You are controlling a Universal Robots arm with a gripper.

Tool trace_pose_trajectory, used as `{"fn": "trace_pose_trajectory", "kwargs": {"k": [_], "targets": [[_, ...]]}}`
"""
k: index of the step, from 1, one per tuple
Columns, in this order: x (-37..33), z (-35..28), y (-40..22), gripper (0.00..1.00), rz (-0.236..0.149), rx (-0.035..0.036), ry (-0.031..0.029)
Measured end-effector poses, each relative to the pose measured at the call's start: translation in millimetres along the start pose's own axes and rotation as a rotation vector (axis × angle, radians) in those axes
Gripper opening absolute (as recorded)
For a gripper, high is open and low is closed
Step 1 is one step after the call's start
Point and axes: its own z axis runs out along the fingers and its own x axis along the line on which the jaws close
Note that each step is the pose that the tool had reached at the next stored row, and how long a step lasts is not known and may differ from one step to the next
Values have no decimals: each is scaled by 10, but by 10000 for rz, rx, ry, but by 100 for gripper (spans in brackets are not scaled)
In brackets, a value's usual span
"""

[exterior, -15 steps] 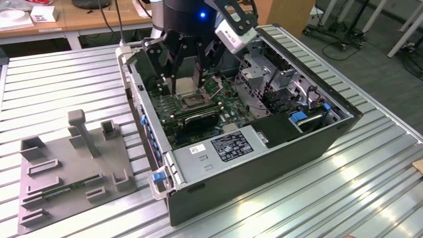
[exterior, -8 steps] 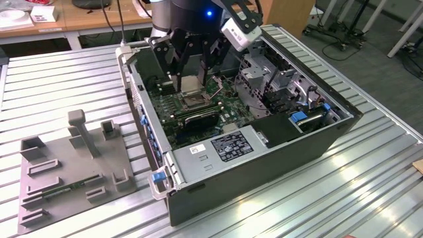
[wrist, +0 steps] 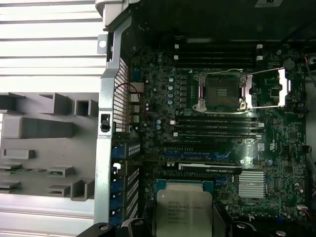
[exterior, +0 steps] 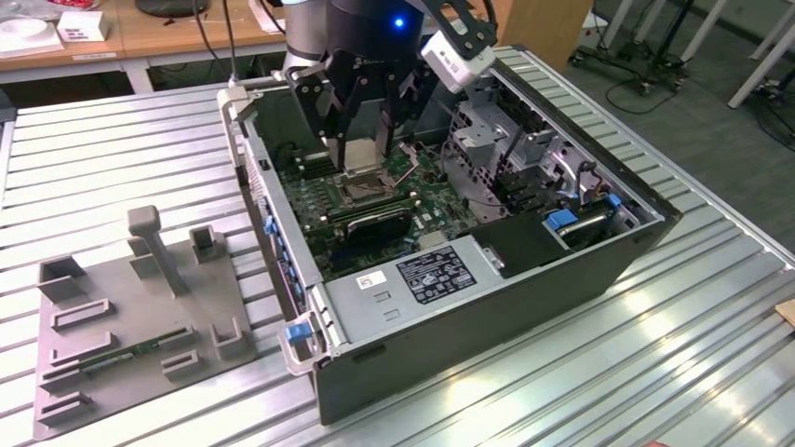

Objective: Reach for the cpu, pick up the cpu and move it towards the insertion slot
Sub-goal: 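Pick up the cpu and move it towards the insertion slot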

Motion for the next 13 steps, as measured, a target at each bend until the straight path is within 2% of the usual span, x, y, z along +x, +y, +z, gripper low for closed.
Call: {"fn": "trace_pose_trajectory", "kwargs": {"k": [7,13], "targets": [[-8,1,12,54,-6,-21,0],[-29,5,57,54,-49,-37,1]]}}
